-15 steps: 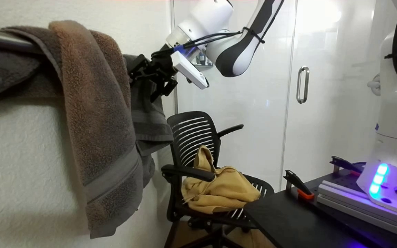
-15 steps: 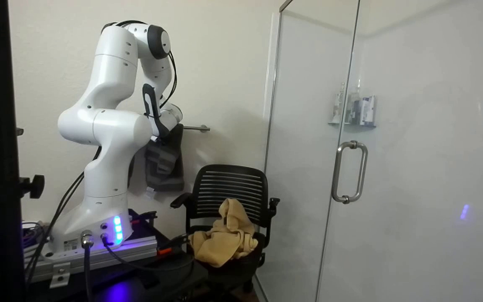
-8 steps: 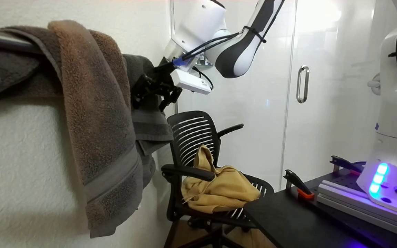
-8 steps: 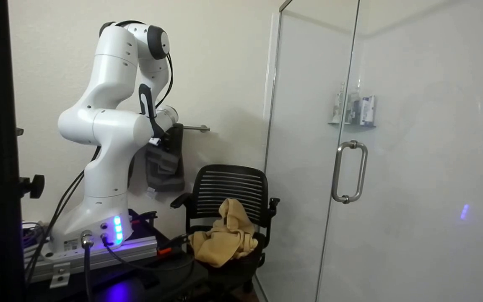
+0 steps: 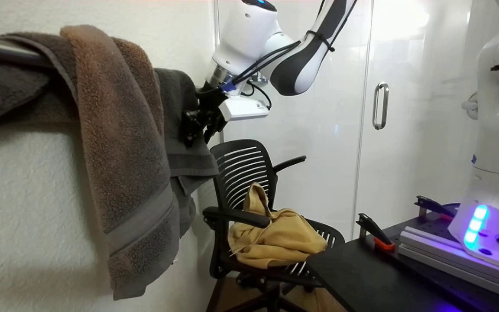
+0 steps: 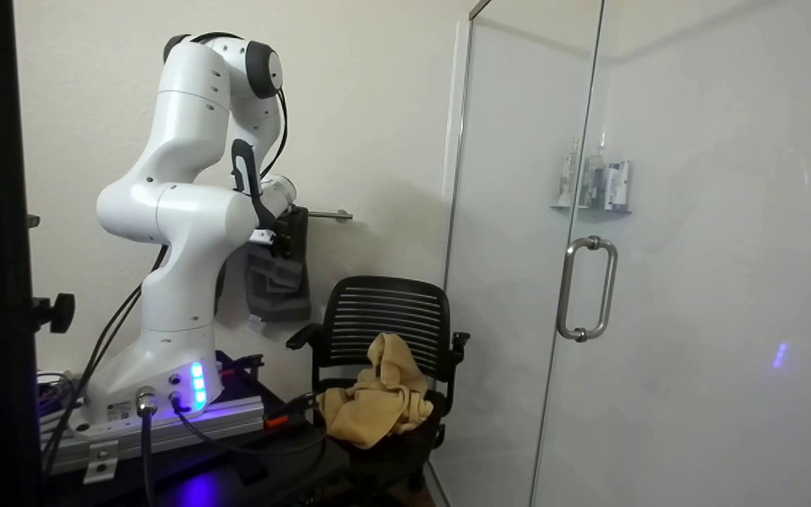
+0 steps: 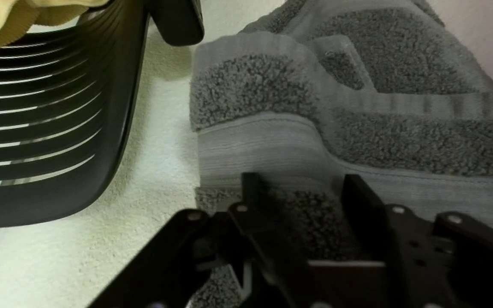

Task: Unhang the yellow and gray towels and put them on the chair, and then open the bathing room door

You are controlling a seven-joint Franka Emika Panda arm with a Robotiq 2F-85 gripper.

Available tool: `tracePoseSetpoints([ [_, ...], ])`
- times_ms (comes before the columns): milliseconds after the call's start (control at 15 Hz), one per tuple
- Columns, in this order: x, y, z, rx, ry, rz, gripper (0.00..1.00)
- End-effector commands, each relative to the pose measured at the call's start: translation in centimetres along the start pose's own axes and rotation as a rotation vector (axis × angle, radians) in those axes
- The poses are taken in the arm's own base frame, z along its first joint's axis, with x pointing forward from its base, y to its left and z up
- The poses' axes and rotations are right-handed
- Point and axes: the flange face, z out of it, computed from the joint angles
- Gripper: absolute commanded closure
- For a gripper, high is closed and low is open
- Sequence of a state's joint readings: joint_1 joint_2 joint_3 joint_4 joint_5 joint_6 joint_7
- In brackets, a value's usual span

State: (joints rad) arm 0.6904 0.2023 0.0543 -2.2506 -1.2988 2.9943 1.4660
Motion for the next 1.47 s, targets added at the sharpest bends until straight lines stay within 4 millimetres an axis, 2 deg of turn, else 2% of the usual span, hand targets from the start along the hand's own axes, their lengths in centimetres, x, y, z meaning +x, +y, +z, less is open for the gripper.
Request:
tracePoseSetpoints([
  [0, 0.2, 0.0, -1.1, -0.062, 0.033, -0.072, 0.76],
  [200, 0.1, -0.4, -2.0, -0.086, 0.052, -0.095, 0.96],
  [267, 0.3, -0.5, -2.5, -0.094, 0.063, -0.097, 0.99],
  [533, 2.0, -0.5, -6.4, -0.156, 0.142, -0.104, 0.98],
  [800, 6.7, 0.2, -13.2, -0.159, 0.330, -0.112, 0.98],
  [1000, 9.9, 2.5, -19.1, -0.248, 0.459, -0.114, 0.98],
  [1133, 10.7, 4.3, -23.8, -0.328, 0.540, -0.088, 0.98],
  [1200, 11.6, 5.6, -25.0, -0.364, 0.577, -0.068, 0.98],
  [1400, 11.7, 9.3, -30.5, -0.473, 0.694, -0.005, 0.98],
])
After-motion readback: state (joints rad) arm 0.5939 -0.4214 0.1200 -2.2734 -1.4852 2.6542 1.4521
